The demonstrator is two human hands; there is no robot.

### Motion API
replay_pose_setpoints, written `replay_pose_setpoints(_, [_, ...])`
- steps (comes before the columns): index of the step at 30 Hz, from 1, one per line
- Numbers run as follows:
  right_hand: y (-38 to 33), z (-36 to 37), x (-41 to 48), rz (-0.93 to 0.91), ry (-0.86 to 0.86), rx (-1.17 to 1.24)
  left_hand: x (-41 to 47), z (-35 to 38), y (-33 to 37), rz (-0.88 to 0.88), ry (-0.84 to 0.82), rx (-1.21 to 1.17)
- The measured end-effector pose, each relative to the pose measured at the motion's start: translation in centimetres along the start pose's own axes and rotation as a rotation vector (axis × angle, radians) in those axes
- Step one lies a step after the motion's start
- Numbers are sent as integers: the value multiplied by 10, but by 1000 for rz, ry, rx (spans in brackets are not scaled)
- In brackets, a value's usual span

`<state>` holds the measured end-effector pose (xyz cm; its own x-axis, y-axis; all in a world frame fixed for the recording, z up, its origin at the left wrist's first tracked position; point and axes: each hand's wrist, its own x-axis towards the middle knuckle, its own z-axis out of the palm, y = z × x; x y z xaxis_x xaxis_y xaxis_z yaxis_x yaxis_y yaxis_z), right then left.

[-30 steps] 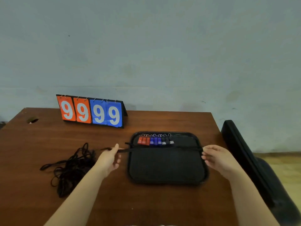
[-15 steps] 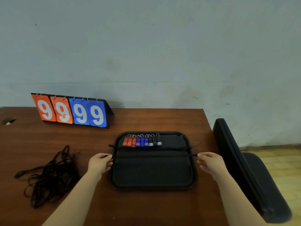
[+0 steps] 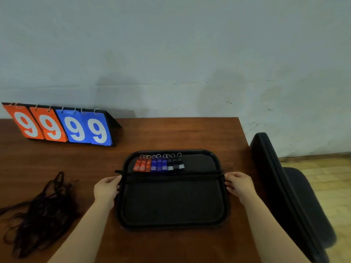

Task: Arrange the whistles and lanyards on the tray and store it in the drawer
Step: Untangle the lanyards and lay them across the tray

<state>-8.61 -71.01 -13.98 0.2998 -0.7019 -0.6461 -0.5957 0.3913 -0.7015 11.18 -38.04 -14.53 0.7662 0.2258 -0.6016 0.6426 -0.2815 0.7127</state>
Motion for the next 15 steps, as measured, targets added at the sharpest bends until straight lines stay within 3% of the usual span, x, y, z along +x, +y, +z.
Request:
replay_pose_setpoints(11, [-3, 2, -2, -21, 86, 29, -1, 0, 5, -37, 19, -40])
replay_pose_setpoints(15, [-5, -2, -18, -168, 242, -174, -14, -12, 5, -28, 25, -70])
